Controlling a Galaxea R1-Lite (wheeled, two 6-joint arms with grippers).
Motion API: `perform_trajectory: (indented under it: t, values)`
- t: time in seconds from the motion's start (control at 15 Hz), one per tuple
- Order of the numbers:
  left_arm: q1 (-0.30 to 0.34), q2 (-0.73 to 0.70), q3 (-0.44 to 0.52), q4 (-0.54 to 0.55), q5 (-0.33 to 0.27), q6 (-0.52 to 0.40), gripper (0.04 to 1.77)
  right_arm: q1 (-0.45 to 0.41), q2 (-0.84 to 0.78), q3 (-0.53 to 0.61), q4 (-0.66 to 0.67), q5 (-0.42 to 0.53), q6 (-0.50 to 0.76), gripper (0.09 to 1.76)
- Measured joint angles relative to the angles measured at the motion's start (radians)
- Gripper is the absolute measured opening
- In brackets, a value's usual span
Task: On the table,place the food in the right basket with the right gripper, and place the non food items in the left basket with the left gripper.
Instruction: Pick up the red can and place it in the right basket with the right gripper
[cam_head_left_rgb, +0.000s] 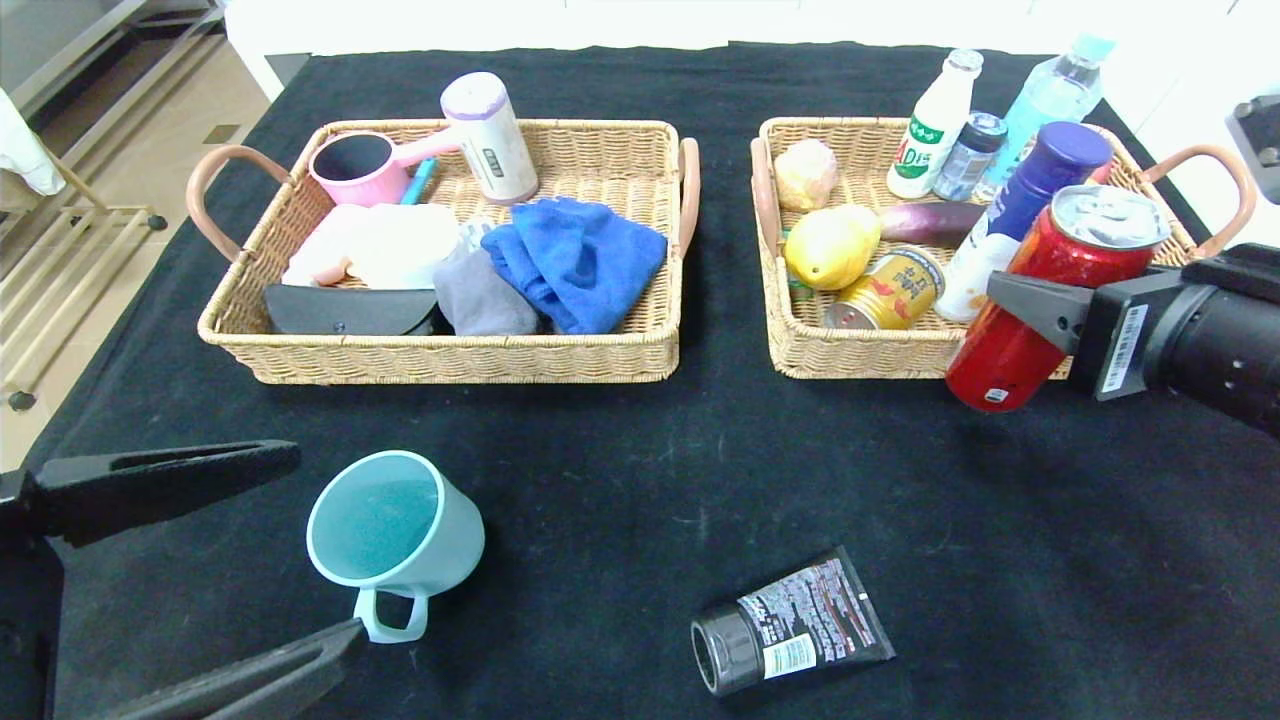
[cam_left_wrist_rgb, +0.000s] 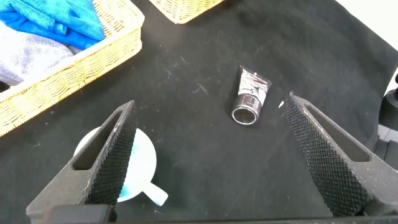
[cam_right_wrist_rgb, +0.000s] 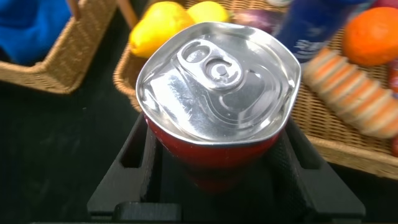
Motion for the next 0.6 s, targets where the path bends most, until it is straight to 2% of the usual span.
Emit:
perform_trajectory:
  t: [0.6]
  values:
    - [0.0,0.001,0.0,0.002,0.0,0.0,1.72,-0.161,-0.057,0.015,0.04,0.009,-0.003,1.02]
